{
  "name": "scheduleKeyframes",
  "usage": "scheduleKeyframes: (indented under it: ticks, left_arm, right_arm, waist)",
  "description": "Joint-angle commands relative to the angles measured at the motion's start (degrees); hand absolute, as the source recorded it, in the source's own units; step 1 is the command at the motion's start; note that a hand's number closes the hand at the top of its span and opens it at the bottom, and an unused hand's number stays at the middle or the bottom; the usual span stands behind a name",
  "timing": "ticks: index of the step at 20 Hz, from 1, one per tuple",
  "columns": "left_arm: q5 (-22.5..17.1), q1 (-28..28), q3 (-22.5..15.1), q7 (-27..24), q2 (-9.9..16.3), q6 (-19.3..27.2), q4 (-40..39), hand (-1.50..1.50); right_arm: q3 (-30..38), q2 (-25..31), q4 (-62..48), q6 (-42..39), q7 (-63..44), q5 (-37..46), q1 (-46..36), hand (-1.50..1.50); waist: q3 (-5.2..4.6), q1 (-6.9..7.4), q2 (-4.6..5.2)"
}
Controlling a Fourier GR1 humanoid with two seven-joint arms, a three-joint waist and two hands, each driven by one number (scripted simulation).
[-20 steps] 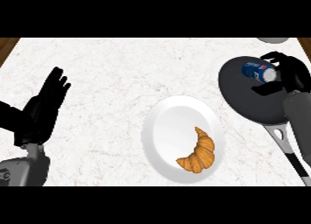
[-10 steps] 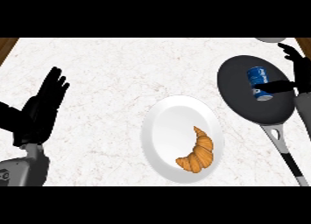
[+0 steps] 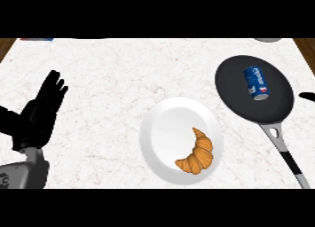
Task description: Pick the can from the plate and place it in the pan
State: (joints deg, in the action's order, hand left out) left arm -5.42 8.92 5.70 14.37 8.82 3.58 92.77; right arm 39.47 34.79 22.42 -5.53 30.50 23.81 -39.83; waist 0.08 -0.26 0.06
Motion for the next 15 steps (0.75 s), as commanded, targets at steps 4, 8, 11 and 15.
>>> scheduleKeyframes:
  ticks: [4, 8, 11, 15]
  left_arm:
    - [0.48, 0.63, 0.98, -0.22, 0.52, 0.27, -1.93, 0.00]
    - [-1.28, 0.20, 1.95, -2.93, 0.45, -1.84, -3.76, 0.00]
    - [-0.56, -1.51, 0.81, 1.28, 0.59, -1.20, 1.70, 0.00]
    - [-1.85, 2.23, 3.26, 2.62, 2.99, -2.67, -0.32, 0.00]
  right_arm:
    - [3.92, 3.76, 0.99, -18.29, 9.09, -8.29, 10.53, -1.50]
    - [4.36, 9.07, 0.03, -23.74, 11.43, -10.57, 14.05, -1.50]
    - [2.20, 7.10, 2.70, -20.92, 14.08, -10.79, 17.97, -1.50]
    - [0.68, 7.81, 5.78, -20.95, 11.18, -12.95, 19.04, -1.50]
  waist:
    - [-0.09, -0.63, -0.23]
    - [-0.05, 0.15, 0.03]
    - [-0.06, 0.39, -0.07]
    - [-0.07, 0.28, -0.07]
